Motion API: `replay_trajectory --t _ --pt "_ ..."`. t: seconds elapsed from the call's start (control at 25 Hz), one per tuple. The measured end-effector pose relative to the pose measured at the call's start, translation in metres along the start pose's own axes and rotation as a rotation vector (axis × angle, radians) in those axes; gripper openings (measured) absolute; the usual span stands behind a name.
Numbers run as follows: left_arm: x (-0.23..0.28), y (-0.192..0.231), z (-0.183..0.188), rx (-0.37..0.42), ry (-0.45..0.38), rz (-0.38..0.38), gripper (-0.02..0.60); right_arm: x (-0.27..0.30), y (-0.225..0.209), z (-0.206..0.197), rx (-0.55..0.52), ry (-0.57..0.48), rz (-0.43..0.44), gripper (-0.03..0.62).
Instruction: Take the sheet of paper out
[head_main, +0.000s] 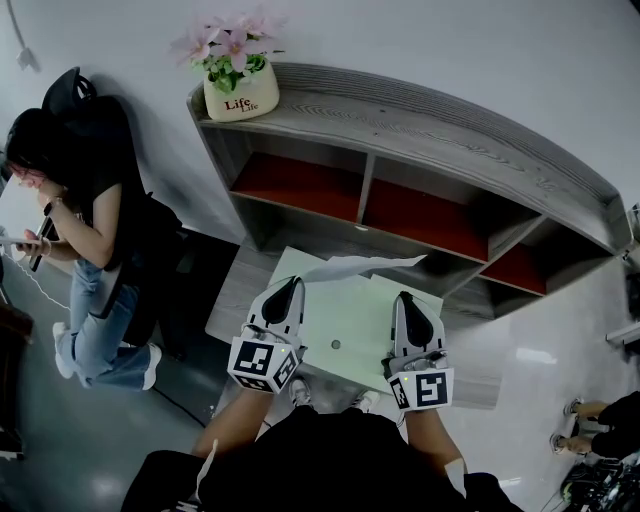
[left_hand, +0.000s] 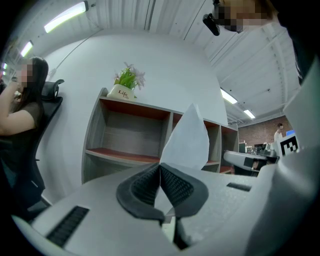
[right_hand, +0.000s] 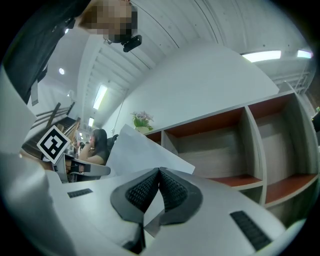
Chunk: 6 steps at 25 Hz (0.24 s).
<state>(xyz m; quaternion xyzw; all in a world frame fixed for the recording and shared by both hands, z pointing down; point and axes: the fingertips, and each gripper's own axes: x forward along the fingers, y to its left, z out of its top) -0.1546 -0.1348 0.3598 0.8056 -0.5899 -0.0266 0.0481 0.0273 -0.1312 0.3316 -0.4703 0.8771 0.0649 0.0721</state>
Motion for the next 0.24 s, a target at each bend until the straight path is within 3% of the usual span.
replay_trajectory --t 0.24 --pt "0.0019 0.0008 -0.0003 0.004 -0.001 0.006 0.006 0.0028 0.0001 -0.0009 0.006 -0.003 0.004 0.023"
